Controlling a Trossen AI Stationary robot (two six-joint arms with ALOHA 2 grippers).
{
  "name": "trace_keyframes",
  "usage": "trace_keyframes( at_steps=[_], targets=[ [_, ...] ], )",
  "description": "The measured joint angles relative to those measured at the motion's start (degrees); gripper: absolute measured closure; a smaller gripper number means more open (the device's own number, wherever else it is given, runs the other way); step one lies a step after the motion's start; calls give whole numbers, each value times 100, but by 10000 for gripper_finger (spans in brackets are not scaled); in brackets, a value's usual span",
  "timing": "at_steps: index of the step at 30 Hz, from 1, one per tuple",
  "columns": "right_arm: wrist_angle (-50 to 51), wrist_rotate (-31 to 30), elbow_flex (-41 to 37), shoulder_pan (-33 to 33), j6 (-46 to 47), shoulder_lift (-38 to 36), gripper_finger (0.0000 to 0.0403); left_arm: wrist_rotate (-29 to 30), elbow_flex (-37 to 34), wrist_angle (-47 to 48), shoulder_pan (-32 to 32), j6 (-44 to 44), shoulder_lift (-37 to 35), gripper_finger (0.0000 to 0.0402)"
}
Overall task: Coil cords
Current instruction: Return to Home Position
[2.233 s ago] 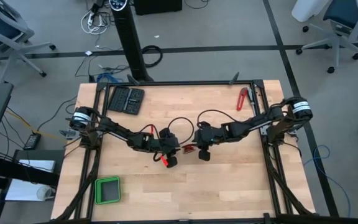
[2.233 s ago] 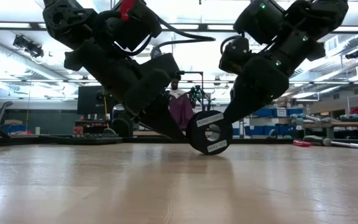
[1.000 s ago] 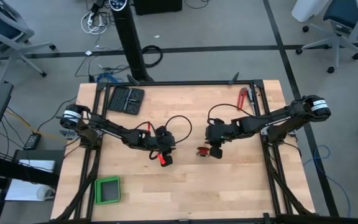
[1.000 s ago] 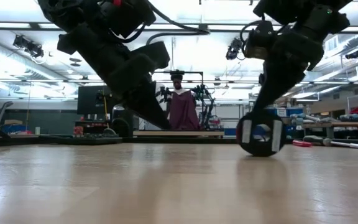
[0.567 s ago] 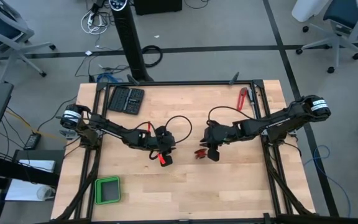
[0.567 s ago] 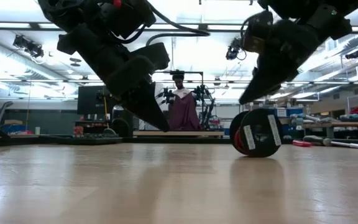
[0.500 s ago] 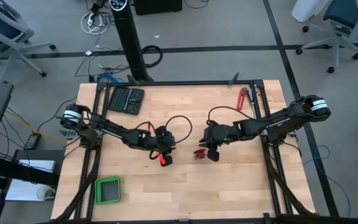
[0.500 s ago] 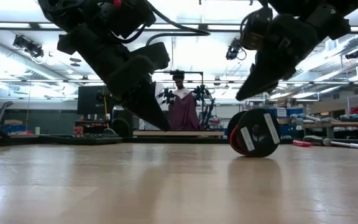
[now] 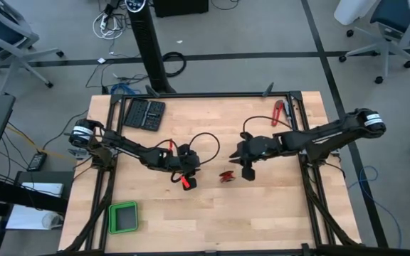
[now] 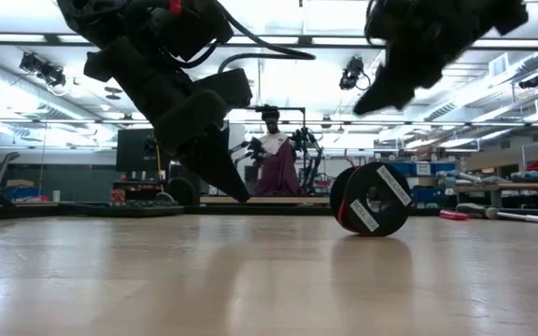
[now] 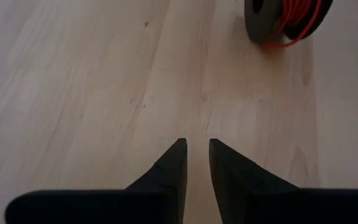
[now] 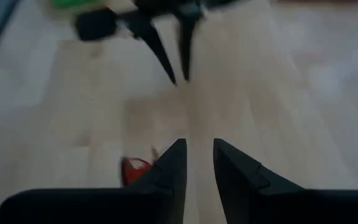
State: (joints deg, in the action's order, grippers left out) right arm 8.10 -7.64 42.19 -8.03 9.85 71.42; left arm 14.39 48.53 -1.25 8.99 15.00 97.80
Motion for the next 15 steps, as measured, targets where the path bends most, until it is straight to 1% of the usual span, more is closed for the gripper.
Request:
trace_keyframes(
  at_steps=[3, 6, 8, 12, 15],
  targets=[
    [-35, 81, 26, -100, -379, -371, 325, -102, -3, -384, 1, -62, -26, 330],
    [-294, 89, 37, -202, -654, -894, 325, -521, -2, -1166, 60, -506, -217, 330],
    [-308, 80, 40, -282, -826, -1304, 326, -730, -21, -1393, 111, -788, -427, 330],
    [-278, 184, -58, -442, -956, -2109, 331, -1097, -323, -1878, 159, -1190, -1091, 330],
    [-369, 286, -316, -583, -843, -2566, 334, -1314, -830, -2367, 160, -1220, -1774, 330]
  ],
)
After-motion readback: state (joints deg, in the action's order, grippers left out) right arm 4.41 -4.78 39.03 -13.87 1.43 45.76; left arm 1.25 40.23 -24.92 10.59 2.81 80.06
